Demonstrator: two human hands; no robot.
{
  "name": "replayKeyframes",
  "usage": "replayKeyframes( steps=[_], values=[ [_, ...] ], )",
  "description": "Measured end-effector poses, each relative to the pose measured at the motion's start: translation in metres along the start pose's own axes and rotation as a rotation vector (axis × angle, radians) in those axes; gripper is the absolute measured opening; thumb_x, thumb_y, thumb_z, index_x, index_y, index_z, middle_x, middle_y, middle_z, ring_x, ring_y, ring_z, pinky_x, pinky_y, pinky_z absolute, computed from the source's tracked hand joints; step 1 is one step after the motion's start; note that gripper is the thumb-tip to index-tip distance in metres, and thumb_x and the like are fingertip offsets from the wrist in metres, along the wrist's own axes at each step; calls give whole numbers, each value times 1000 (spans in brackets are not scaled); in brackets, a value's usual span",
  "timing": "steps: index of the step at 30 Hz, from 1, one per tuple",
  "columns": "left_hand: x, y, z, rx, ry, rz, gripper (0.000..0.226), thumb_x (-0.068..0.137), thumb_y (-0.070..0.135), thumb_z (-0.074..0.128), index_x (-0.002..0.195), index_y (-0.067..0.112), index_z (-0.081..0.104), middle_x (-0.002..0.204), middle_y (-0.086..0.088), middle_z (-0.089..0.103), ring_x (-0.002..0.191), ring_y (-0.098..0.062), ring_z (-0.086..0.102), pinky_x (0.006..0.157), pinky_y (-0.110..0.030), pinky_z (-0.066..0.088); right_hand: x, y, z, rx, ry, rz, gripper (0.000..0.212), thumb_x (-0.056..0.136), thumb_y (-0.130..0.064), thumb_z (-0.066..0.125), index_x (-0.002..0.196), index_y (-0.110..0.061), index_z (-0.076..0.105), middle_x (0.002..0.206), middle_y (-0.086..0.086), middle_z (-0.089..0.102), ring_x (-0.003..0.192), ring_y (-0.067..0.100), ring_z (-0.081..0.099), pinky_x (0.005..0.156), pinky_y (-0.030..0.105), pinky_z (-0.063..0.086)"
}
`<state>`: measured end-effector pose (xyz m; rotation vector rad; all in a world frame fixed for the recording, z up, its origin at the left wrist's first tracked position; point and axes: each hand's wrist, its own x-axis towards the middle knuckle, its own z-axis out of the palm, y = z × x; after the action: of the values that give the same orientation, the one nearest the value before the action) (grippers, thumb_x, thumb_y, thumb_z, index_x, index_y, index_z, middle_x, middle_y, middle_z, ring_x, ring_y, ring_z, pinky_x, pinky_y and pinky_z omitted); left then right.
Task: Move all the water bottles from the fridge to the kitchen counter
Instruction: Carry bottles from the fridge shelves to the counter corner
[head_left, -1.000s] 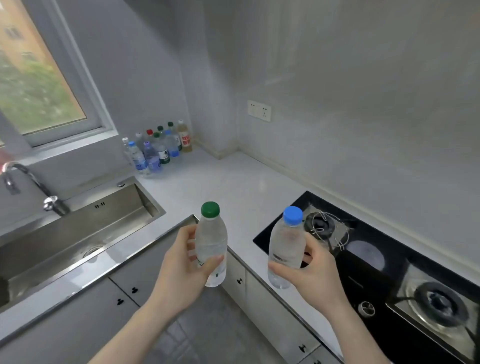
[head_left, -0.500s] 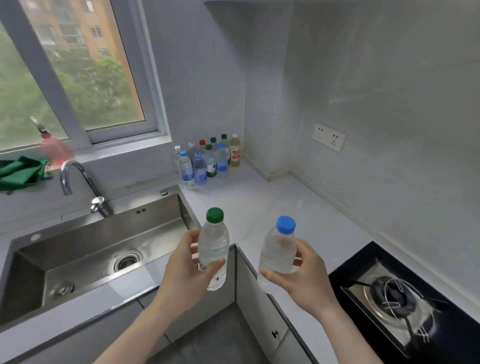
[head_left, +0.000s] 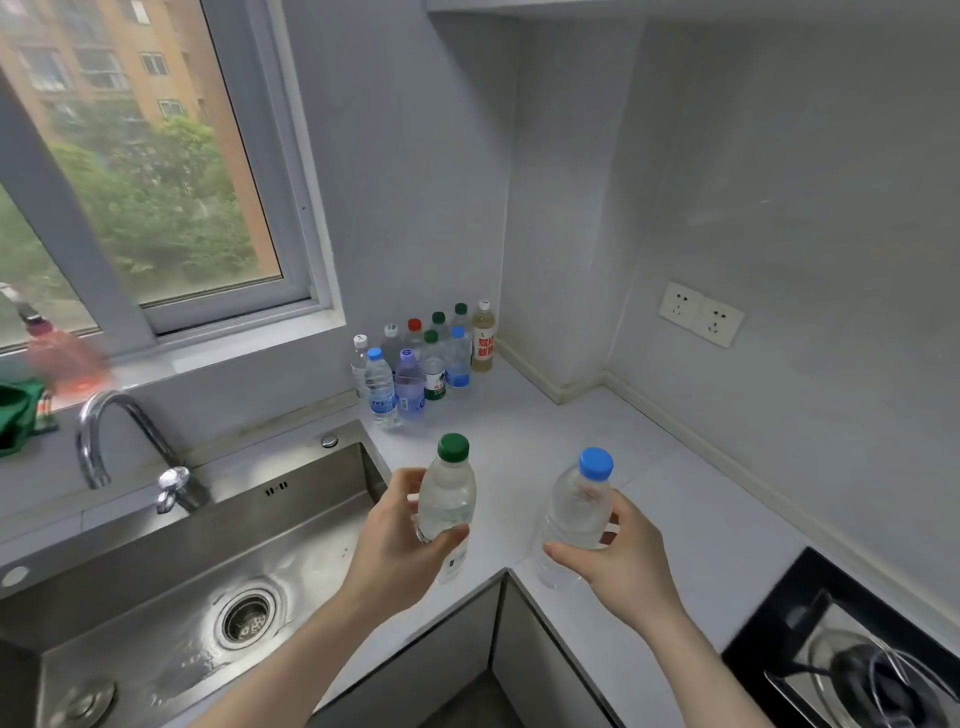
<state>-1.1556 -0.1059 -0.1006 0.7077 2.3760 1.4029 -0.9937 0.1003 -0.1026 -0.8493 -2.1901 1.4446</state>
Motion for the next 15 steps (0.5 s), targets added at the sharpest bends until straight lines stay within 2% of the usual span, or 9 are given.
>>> replayKeyframes(
  steps=[6,11,15],
  values=[
    [70,-20,6,38,4,-49,56,76,36,86,113,46,46,118,25,60,109,-6,62,94,-43,55,67,14,22,-11,8,46,54,65,-24,93,108,-43,66,102,-19,73,96,6,69,84,34,59],
    [143,-32,22,81,-11,-111,60,74,38,89,116,40,46,118,20,60,109,-9,61,93,-39,55,140,26,42,-2,4,77,54,68,-21,94,104,-43,60,104,-18,70,96,6,67,83,30,57],
    [200,-43,37,150,-56,-136,62,74,39,88,118,38,43,116,18,59,105,-11,60,89,-36,55,196,41,55,-6,-1,146,50,67,-19,94,102,-36,63,99,-16,70,93,7,67,79,29,56]
  ],
)
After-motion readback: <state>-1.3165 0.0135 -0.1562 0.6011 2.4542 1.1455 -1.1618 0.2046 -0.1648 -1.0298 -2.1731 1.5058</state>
